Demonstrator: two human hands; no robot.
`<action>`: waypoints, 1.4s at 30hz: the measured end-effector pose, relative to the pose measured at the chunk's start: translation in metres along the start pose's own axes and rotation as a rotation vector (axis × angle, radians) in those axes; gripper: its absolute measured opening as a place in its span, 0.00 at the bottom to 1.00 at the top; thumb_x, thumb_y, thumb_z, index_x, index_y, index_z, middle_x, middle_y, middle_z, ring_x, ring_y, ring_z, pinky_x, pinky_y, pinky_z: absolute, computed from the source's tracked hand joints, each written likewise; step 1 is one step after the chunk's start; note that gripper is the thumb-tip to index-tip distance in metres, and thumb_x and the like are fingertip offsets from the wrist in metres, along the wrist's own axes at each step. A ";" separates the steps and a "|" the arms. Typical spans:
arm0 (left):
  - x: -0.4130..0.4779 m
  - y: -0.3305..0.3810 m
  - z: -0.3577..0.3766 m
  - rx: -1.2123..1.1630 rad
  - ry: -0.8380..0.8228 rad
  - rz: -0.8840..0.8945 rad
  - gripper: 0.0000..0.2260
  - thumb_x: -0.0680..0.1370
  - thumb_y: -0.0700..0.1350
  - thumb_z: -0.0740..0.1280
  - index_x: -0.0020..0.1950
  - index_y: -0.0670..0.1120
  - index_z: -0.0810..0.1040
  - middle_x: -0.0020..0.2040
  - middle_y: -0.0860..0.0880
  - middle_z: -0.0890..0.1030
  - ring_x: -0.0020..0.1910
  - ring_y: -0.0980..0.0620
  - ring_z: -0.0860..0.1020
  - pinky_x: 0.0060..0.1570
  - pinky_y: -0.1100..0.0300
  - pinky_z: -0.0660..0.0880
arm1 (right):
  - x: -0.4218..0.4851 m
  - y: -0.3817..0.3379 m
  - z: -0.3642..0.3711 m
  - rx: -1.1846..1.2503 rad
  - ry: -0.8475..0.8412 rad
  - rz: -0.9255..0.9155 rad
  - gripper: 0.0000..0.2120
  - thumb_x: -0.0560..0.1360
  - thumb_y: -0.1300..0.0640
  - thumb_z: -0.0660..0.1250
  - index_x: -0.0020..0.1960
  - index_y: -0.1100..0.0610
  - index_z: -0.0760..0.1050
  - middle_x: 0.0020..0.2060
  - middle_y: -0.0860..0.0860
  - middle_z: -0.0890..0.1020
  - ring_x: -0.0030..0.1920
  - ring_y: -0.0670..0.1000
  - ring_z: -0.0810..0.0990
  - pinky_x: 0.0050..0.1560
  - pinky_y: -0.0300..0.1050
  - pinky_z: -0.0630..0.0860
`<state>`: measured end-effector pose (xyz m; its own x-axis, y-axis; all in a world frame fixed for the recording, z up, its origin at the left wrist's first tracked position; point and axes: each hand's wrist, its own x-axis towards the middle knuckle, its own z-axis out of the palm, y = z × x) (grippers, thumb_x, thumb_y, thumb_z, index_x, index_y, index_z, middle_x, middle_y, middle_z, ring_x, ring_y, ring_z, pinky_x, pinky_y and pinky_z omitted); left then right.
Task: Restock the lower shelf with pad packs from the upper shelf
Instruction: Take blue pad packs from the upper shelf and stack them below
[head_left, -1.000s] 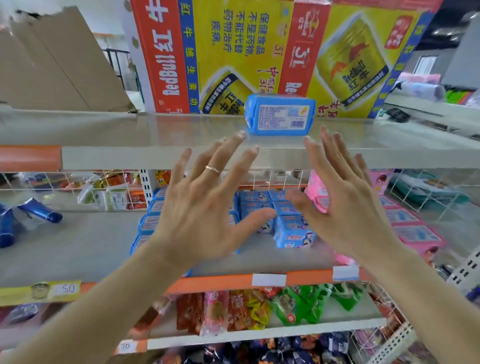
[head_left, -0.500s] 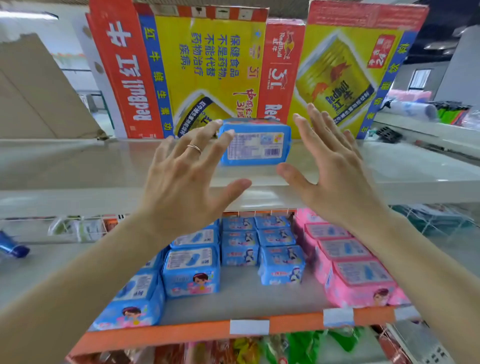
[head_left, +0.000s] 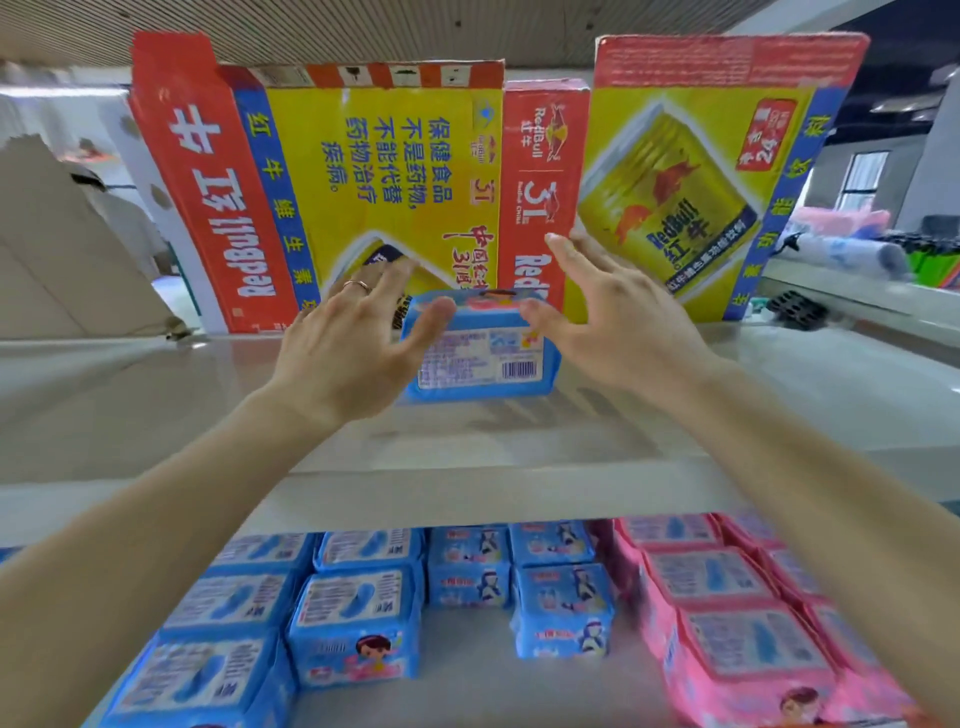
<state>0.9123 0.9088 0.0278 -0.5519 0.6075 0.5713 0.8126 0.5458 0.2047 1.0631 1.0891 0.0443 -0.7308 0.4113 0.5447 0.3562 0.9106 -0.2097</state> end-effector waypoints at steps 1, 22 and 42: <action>0.006 0.000 0.001 -0.046 -0.037 -0.061 0.33 0.79 0.72 0.47 0.77 0.55 0.63 0.75 0.48 0.69 0.71 0.43 0.70 0.65 0.42 0.70 | 0.005 -0.001 0.001 0.028 -0.048 0.039 0.35 0.79 0.32 0.55 0.81 0.44 0.50 0.79 0.46 0.62 0.76 0.53 0.63 0.71 0.57 0.66; -0.015 0.012 -0.017 -1.105 0.098 -0.305 0.08 0.73 0.50 0.77 0.48 0.51 0.81 0.44 0.54 0.87 0.47 0.51 0.86 0.55 0.45 0.81 | -0.022 -0.032 0.012 1.044 0.269 0.243 0.26 0.75 0.55 0.74 0.71 0.52 0.72 0.59 0.41 0.82 0.58 0.38 0.80 0.58 0.47 0.81; -0.181 -0.017 -0.045 -1.065 0.111 0.064 0.19 0.77 0.41 0.72 0.68 0.47 0.78 0.56 0.61 0.84 0.57 0.60 0.82 0.57 0.62 0.79 | -0.190 -0.098 -0.001 1.007 0.263 0.141 0.20 0.76 0.67 0.70 0.64 0.51 0.77 0.42 0.33 0.84 0.43 0.32 0.81 0.45 0.26 0.74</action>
<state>1.0066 0.7640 -0.0434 -0.5260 0.5316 0.6639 0.6144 -0.3023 0.7288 1.1674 0.9213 -0.0380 -0.5282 0.6040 0.5968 -0.3091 0.5179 -0.7977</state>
